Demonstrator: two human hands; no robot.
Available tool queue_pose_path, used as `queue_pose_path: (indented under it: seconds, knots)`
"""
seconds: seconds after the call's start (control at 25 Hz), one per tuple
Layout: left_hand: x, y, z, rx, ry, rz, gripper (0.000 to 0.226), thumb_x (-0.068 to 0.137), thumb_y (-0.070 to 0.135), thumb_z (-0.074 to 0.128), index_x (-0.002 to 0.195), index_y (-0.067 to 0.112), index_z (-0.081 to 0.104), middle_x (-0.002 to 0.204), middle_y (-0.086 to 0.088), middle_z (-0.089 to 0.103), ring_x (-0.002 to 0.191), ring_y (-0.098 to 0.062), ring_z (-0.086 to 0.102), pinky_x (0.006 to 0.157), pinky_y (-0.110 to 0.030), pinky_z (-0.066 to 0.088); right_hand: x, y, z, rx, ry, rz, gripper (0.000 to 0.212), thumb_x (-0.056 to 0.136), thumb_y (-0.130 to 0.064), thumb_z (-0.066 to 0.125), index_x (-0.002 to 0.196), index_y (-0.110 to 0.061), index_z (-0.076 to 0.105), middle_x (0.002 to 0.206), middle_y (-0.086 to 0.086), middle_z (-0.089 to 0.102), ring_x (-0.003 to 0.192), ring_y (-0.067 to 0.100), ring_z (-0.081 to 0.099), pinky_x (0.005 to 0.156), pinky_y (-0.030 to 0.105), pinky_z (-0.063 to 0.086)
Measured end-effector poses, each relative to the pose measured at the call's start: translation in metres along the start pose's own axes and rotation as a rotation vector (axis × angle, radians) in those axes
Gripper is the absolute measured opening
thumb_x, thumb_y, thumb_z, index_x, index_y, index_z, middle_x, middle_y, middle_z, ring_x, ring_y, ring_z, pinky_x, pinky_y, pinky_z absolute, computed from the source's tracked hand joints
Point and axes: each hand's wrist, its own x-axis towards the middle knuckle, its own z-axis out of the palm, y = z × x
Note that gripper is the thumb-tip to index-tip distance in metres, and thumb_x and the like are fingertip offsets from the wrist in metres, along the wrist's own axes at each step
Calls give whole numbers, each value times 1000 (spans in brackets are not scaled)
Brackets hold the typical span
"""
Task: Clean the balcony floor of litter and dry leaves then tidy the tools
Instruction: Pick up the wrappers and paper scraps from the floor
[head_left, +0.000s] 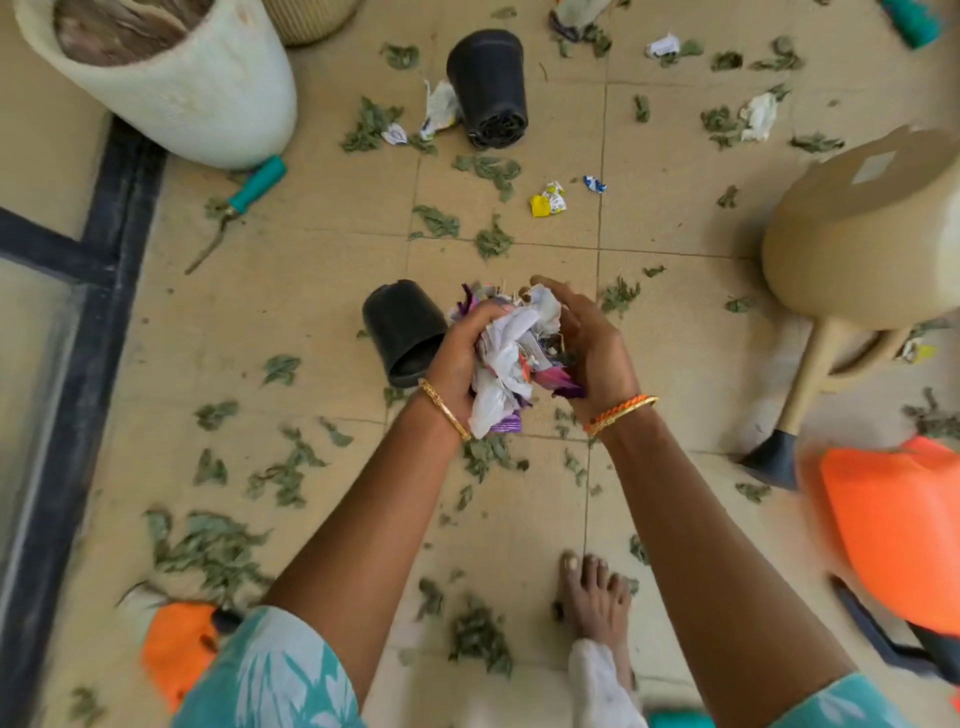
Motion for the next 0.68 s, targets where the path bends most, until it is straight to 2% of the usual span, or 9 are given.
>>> queue_pose_path:
  seconds: [0.12,0.2,0.24,0.32,0.4,0.52,0.6,0.64,0.68]
  knots:
    - [-72,20,17,-88,8,-26,42,98,25,38,79,9,73,64,-4,70,50,-16,65,46,-18,50,-54,-23,42,-52,29,28,43,84,-39,60,114,-8,61,108,12,68,100,27,65,85,40,51]
    - [-118,33,26,-171,17,-52,46,98,27,39,77,12,77,82,-4,73,72,-19,70,62,-25,55,-93,-36,70,-152,45,2,51,76,-47,69,110,-9,64,111,14,67,105,31,62,93,46,48]
    - [-137,37,27,-204,41,-57,42,97,30,42,80,14,77,91,-5,72,83,-20,68,74,-30,53,-112,-43,86,-182,39,-10,42,75,-44,70,103,-13,67,106,11,68,102,30,63,92,44,48]
    - [-180,44,25,-237,128,-36,30,91,37,55,92,15,75,98,-6,70,92,-23,64,85,-35,49,-151,-59,124,-222,3,-24,17,79,-31,63,90,-21,70,94,5,71,94,25,64,87,41,49]
    - [-216,47,22,-272,154,-4,41,79,39,69,111,13,68,109,-10,68,101,-26,63,92,-38,48,-179,-69,154,-265,-52,-12,13,82,-26,61,89,-19,70,92,7,71,92,25,65,86,40,51]
    - [-269,47,10,-416,224,91,34,88,33,62,110,8,66,107,-15,67,102,-29,61,90,-37,50,-214,-69,194,-379,-163,39,11,82,-21,64,92,-18,69,93,7,71,93,26,66,84,39,53]
    - [-300,43,-5,-488,285,153,56,85,43,65,120,0,60,117,-23,62,108,-35,60,92,-41,51,-230,-58,214,-499,-219,60,11,79,-20,66,88,-23,73,98,9,70,99,30,64,88,41,51]
    - [-314,36,-13,-542,330,177,71,79,51,69,126,0,57,123,-25,60,113,-36,59,96,-44,50,-237,-50,223,-556,-250,73,12,81,-15,66,86,-24,73,97,6,71,99,29,64,88,40,50]
    - [-328,29,-25,-596,356,196,76,76,56,70,127,1,57,124,-24,60,115,-36,58,98,-46,48,-245,-39,233,-614,-299,81,17,84,-7,64,86,-22,72,93,0,72,96,23,65,86,37,50]
